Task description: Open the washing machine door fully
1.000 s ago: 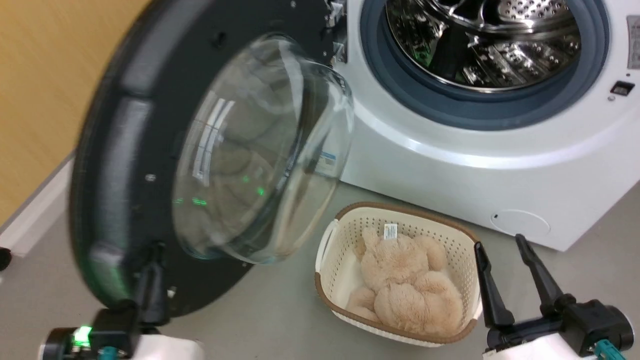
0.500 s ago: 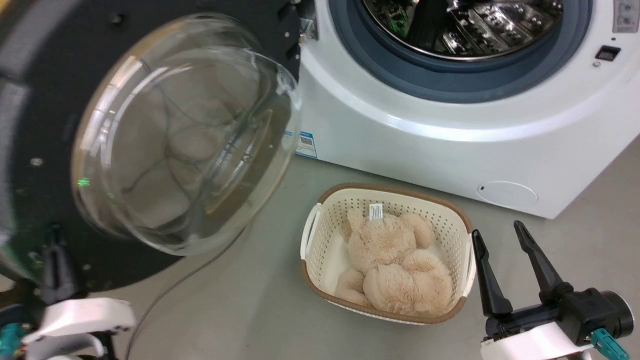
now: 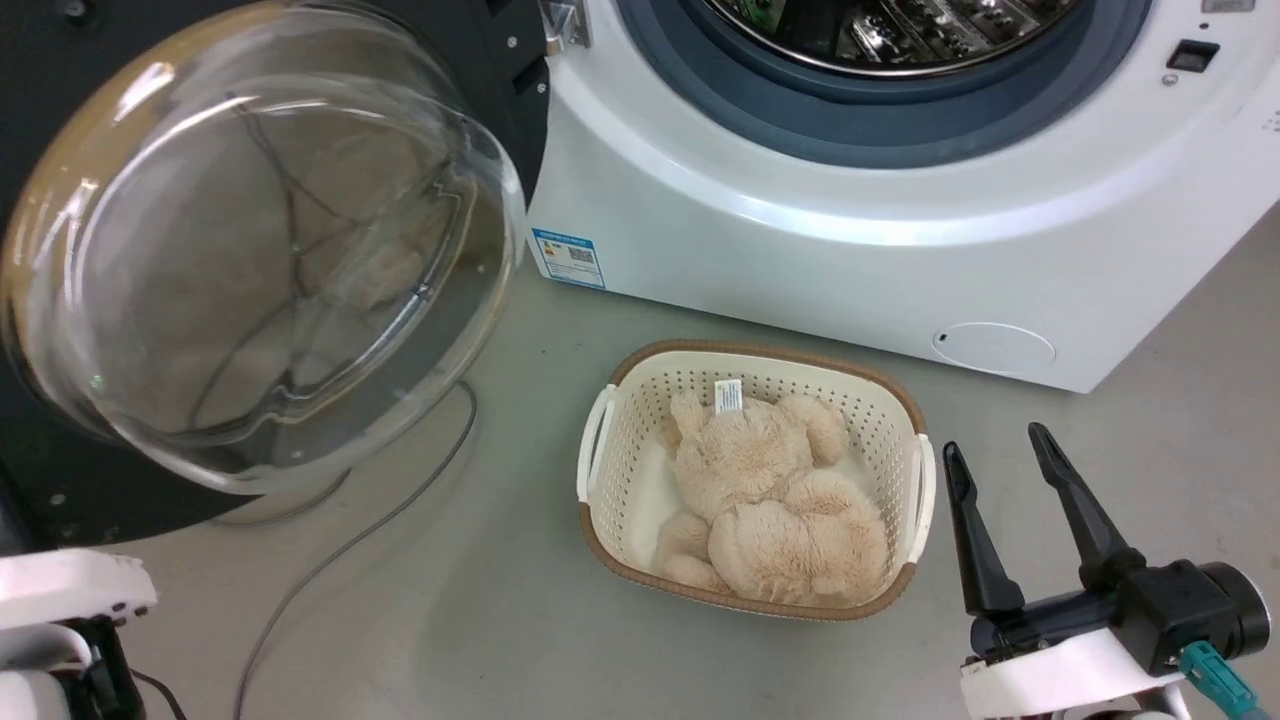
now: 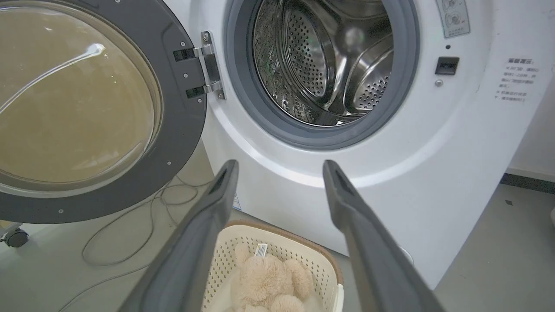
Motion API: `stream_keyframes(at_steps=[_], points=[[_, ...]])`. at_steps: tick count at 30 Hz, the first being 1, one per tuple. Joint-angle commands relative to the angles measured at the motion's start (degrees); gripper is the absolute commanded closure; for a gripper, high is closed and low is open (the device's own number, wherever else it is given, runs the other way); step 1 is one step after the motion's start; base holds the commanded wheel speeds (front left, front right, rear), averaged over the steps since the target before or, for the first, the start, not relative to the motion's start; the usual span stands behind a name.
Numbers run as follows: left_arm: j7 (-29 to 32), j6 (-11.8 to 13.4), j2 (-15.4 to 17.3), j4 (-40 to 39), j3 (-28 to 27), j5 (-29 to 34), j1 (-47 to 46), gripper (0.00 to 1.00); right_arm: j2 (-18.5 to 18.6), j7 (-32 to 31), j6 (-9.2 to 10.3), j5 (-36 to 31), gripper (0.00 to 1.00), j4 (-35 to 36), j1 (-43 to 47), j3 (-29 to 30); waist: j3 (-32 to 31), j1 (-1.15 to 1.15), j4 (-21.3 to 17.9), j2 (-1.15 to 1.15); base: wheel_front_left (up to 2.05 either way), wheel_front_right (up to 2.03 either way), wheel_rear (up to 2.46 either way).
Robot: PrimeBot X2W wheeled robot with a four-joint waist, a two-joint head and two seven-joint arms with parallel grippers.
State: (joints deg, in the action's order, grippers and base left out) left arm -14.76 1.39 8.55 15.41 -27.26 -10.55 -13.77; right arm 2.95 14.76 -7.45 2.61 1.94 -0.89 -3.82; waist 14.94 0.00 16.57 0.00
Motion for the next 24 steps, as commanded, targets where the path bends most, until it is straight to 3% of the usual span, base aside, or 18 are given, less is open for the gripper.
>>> stream_keyframes(at_steps=[1, 13, 24], points=[[-0.24, -0.4, 0.52, 0.7, -0.67, 0.43, -1.35, 1.0, -0.07, 0.24, -0.03, -0.23, 0.0, -0.18, -1.14, 0.06, 0.17, 0.0, -0.17, 0.0, 0.0, 0.0, 0.0], [-0.24, -3.32, 0.89, 5.81, -6.23, 3.9, -6.19, 1.0, -0.07, 0.24, -0.03, -0.25, 0.0, -0.35, -1.64, 0.2, 0.79, 0.0, -1.07, 0.0, 0.0, 0.0, 0.0], [-0.24, -5.22, -2.24, 2.96, -6.34, 7.48, -2.11, 1.0, -0.07, 0.24, -0.03, 1.0, 0.0, -0.66, 0.01, 1.11, -2.67, 0.0, -1.7, 0.0, 0.0, 0.0, 0.0]])
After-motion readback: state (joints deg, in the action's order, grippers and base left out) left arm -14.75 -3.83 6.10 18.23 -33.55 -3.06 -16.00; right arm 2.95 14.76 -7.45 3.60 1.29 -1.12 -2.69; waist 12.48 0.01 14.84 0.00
